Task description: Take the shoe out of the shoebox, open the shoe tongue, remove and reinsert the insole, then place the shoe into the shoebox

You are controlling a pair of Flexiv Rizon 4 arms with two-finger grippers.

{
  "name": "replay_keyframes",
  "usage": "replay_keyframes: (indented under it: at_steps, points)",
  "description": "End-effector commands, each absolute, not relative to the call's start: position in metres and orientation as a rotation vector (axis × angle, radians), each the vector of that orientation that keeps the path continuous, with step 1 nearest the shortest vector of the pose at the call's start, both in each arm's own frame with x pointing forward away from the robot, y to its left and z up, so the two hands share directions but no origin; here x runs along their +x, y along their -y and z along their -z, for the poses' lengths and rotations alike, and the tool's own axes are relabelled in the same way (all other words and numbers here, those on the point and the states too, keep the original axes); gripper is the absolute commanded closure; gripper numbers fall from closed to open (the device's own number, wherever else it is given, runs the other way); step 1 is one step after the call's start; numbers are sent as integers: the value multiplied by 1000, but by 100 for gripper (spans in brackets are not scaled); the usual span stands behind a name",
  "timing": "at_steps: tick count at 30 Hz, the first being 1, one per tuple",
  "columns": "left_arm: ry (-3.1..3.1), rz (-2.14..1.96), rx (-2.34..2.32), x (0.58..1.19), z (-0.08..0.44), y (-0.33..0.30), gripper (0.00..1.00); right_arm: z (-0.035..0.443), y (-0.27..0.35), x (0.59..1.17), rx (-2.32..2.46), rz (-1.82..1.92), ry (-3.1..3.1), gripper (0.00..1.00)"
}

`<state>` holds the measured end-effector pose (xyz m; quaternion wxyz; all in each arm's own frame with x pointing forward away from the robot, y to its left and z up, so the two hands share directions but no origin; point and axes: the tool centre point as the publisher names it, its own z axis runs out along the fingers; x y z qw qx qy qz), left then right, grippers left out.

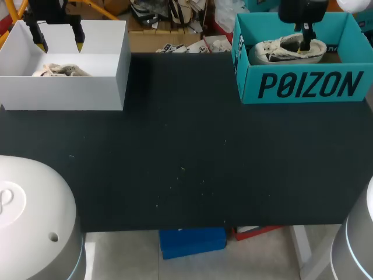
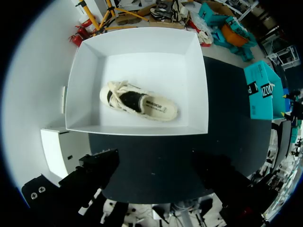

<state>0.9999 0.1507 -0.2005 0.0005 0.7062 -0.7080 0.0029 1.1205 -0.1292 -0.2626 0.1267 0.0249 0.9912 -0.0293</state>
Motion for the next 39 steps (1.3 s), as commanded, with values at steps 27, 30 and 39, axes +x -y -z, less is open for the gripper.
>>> replay_keyframes:
  at_steps: [27, 30, 39]
  points:
    - [2222, -5, 2219, 1000, 200, -151, 0, 312, 138, 1155, 164, 32, -2827, 53]
    - [2222, -5, 2219, 1000, 200, -151, 0, 321, 142, 1159, 186, 26, -2822, 54]
    - [2222, -5, 2219, 1000, 200, -151, 0, 343, 147, 1171, 234, 15, -2809, 53]
